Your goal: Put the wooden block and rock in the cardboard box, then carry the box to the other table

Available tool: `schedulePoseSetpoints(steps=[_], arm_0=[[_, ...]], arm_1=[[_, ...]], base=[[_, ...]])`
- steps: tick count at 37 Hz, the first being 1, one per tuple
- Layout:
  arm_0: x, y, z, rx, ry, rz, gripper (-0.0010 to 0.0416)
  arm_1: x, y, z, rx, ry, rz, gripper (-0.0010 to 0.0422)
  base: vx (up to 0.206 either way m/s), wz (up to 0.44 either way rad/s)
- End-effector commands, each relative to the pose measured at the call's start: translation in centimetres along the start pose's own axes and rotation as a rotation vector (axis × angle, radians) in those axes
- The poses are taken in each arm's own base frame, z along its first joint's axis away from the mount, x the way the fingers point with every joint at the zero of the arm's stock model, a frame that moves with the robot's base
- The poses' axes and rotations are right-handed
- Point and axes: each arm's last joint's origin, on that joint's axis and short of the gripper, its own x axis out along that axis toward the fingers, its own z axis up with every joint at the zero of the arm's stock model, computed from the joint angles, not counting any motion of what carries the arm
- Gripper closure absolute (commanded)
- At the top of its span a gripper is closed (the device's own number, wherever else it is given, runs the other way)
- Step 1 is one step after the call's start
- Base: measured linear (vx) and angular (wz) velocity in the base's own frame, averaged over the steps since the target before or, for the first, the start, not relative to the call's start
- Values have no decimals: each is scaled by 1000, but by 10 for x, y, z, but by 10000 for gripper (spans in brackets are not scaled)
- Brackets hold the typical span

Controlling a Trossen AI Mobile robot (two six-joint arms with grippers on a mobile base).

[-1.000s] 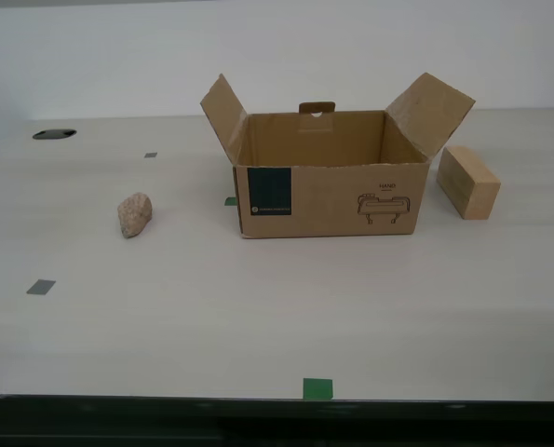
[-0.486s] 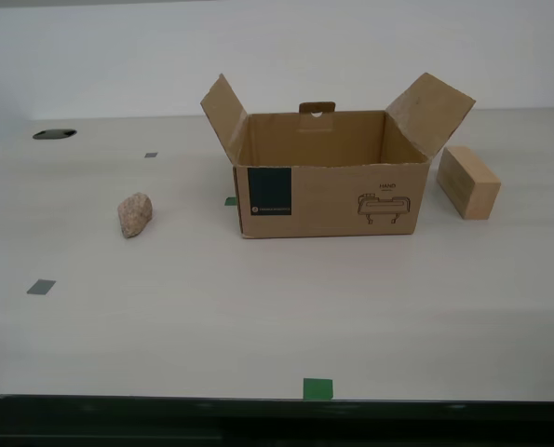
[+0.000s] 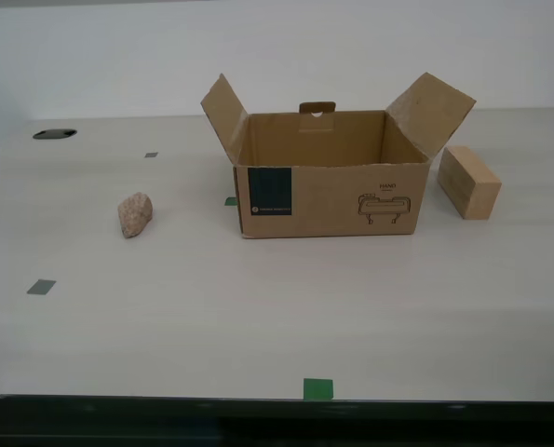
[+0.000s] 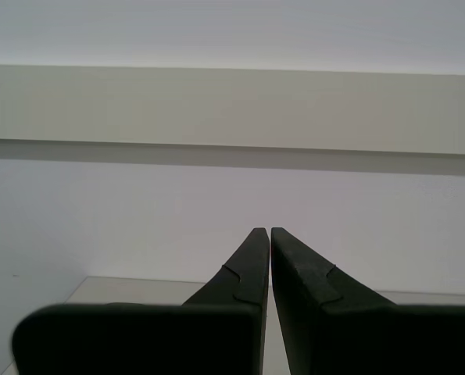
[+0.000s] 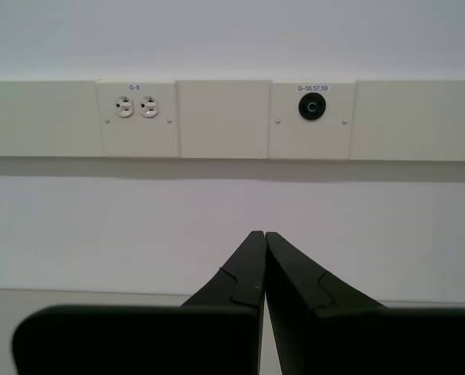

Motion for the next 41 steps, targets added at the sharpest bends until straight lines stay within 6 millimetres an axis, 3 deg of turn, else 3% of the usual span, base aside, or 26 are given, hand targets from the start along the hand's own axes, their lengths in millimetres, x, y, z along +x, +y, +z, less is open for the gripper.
schedulePoseSetpoints(steps=[1,41], arm_0=[[0,0,1,0,-5,-1,406],[0,0,1,0,-5,-1,405]], arm_1=[[0,0,1,1,-6,0,412],[0,0,1,1,-6,0,412]], base=[[0,0],[0,0]])
